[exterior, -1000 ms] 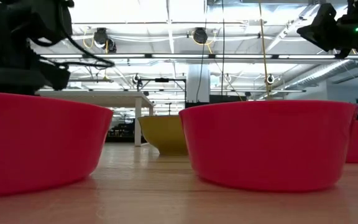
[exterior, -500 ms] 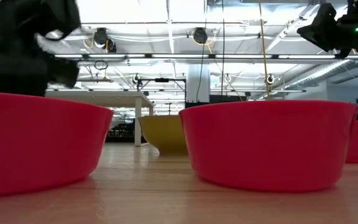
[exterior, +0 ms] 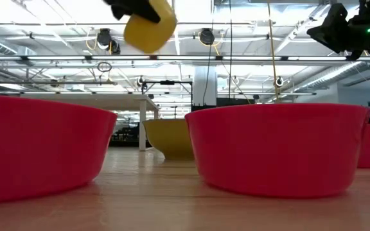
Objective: Pick & Place Mini bowls
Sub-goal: Put the yellow bowl on the shelf, then stack the yellow bowl on top of the other yellow bowl on the shelf
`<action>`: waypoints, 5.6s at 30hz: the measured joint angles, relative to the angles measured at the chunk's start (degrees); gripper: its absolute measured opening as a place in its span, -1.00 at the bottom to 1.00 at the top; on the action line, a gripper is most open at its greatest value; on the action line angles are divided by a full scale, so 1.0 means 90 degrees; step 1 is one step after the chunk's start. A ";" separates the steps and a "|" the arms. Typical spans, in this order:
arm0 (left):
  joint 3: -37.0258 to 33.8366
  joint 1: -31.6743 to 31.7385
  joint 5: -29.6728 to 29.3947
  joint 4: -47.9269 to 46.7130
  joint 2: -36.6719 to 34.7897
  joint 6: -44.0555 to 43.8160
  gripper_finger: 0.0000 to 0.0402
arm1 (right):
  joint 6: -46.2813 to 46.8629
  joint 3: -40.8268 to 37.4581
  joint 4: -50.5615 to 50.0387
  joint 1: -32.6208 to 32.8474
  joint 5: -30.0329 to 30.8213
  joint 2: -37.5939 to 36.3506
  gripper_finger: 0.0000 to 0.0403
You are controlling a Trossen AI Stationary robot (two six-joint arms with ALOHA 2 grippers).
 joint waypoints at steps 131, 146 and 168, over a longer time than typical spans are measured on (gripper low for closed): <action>0.0527 0.1866 0.1911 0.1237 0.3190 0.2239 -0.33 | 0.0000 0.0000 0.0000 0.0001 0.0000 0.0000 -0.49; 0.0530 0.2087 0.2120 0.1423 0.3725 0.2490 -0.33 | 0.0000 0.0000 -0.0002 0.0001 0.0000 0.0001 -0.49; 0.0530 0.2212 0.2279 0.1491 0.3980 0.2797 -0.87 | 0.0000 0.0000 -0.0002 0.0000 0.0002 0.0001 -0.49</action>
